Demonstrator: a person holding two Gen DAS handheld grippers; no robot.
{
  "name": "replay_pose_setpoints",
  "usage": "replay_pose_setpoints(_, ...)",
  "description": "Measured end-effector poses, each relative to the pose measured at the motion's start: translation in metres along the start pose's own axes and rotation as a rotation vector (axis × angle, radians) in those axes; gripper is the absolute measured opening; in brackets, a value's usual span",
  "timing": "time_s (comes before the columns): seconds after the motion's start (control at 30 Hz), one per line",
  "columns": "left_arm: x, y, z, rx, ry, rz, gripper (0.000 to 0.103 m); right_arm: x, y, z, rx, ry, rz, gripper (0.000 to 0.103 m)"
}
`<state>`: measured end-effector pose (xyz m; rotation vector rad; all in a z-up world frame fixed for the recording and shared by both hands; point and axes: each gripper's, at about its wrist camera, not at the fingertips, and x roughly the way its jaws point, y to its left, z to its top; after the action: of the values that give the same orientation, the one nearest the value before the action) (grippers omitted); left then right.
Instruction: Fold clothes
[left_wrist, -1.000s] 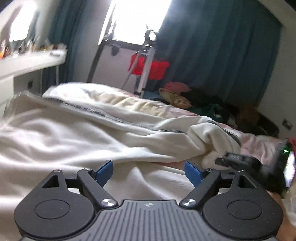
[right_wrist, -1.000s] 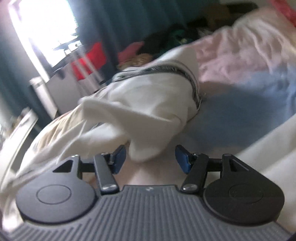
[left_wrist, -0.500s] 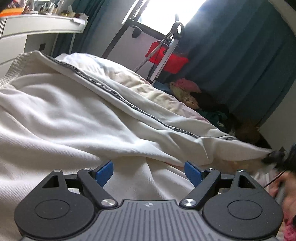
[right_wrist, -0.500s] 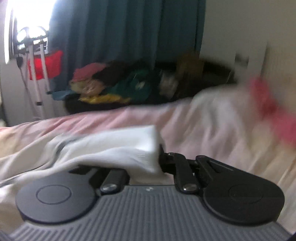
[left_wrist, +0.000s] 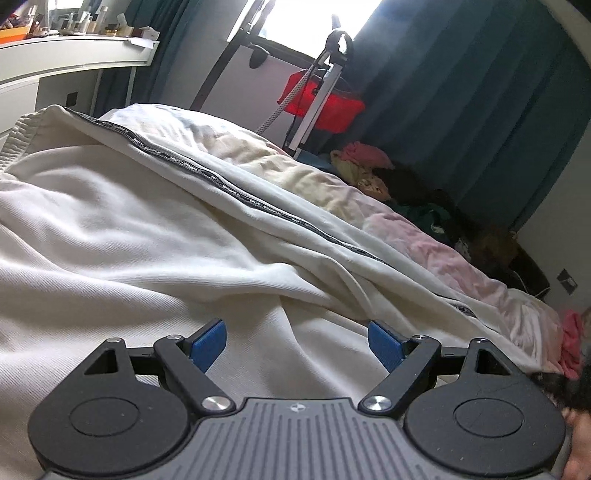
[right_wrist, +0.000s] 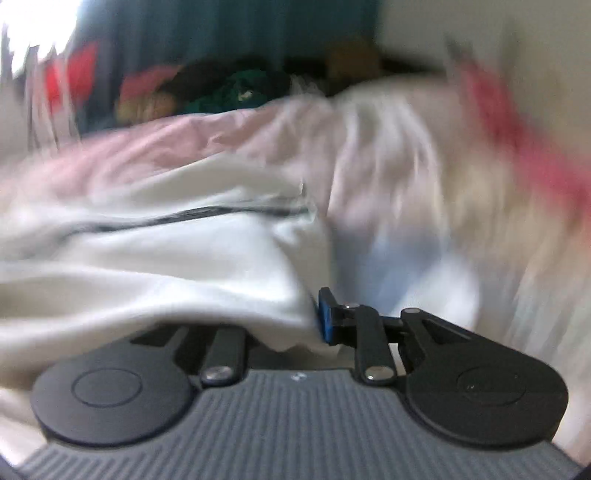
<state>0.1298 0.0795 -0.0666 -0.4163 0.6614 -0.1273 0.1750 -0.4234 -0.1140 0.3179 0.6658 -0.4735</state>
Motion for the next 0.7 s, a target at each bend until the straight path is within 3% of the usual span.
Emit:
replay_pose_setpoints(0.13, 0.004, -0.003, -0.005, -0.009, 0.019, 0.002, 0.085, -0.024, -0.025, -0.020, 0.398, 0.056, 0.154, 0.029)
replay_pose_setpoints(0.2, 0.004, -0.004, -0.008, -0.009, 0.027, -0.002, 0.085, -0.031, -0.038, -0.031, 0.592, 0.062, 0.295, 0.058)
replay_pose_setpoints(0.27, 0.005, -0.004, -0.011, -0.007, 0.032, -0.007, 0.086, -0.033, -0.048, -0.043, 0.772, 0.075, 0.453, 0.077)
replay_pose_setpoints(0.4, 0.013, 0.004, -0.014, -0.083, 0.071, -0.070, 0.086, -0.009, -0.047, -0.053, 0.952, 0.141, 0.637, 0.079)
replay_pose_setpoints(0.53, 0.035, 0.023, -0.007, -0.216, 0.097, -0.131, 0.086, 0.025, -0.054, -0.052, 1.033, 0.126, 0.578, 0.077)
replay_pose_setpoints(0.57, 0.038, 0.029, -0.004, -0.243, 0.081, -0.114, 0.084, 0.035, -0.060, -0.049, 1.050, 0.130, 0.538, 0.071)
replay_pose_setpoints(0.63, 0.045, 0.040, 0.001, -0.293, 0.051, -0.079, 0.084, 0.052, -0.069, -0.038, 1.073, 0.125, 0.475, 0.056)
replay_pose_setpoints(0.7, 0.048, 0.046, 0.002, -0.319, 0.040, -0.071, 0.084, 0.066, -0.077, -0.022, 1.082, 0.109, 0.423, 0.025)
